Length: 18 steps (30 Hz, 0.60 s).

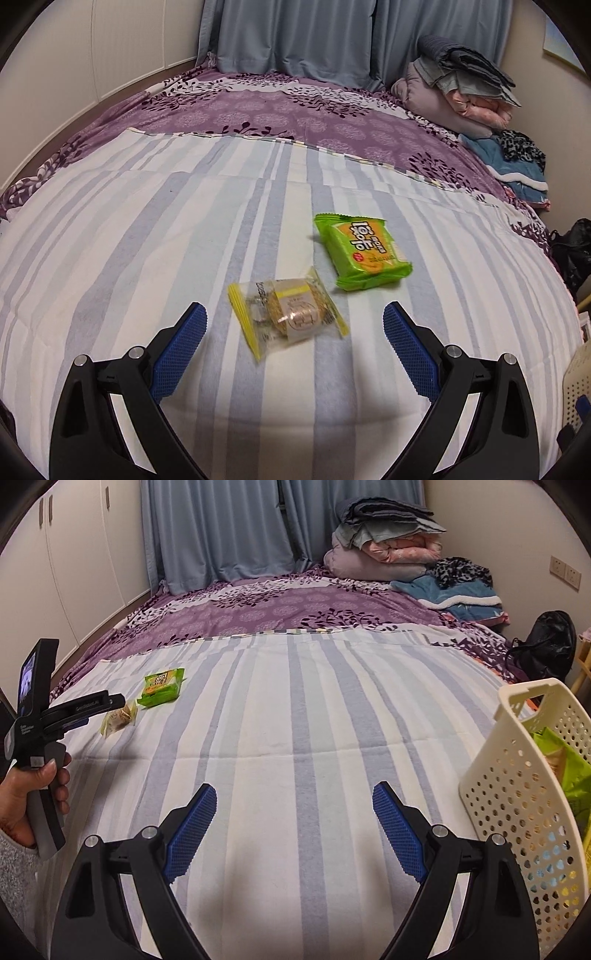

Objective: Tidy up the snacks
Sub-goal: 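Close the left tool on the clear-wrapped round cake while the right tool grasps the green mochi packet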

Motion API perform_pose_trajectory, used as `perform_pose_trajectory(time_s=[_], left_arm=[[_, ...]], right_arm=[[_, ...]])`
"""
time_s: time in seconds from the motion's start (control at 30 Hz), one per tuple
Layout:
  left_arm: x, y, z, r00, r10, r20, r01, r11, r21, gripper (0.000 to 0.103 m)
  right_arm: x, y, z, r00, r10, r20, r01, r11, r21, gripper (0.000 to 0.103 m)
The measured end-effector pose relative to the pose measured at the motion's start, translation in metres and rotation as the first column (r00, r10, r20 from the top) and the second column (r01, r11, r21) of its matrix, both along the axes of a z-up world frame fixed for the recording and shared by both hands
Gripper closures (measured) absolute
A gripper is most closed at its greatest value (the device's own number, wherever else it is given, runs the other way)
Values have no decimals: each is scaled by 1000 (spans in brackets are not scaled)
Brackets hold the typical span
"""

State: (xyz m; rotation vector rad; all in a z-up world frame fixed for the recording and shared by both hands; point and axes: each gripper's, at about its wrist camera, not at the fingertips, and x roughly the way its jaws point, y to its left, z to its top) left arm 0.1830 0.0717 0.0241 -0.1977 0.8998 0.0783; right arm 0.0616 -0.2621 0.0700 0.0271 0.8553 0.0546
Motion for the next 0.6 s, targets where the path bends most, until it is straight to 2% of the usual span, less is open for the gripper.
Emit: perform_pose_trajectory(time_s=[0.13,0.2,0.27,0.57,0.6], left_arm=[[11,2,-5,1000,4,-7,-4,1000,18,8],[16,5,-9,1000,10,-16,-10,1000,17,21],[19,9,-13,999,17,-29,-17,1000,9,26],[20,14,-26,999,-5,-32,4,1000,-29,27],[19,14,-26,1000,-7,-28,6,999,-35,30]], right_arm=[[11,7,-5,1000,13,-12,-13,1000,-7,17],[16,13,-9,1000,21,-18,-22,1000,-11,17],[22,19,-11,999,34,-21,-34,999,-14,17],[66,57,-18,994,112,-7,-112,993,-33,17],[71,63,-18,992,125,3,-124,992,-33,17]])
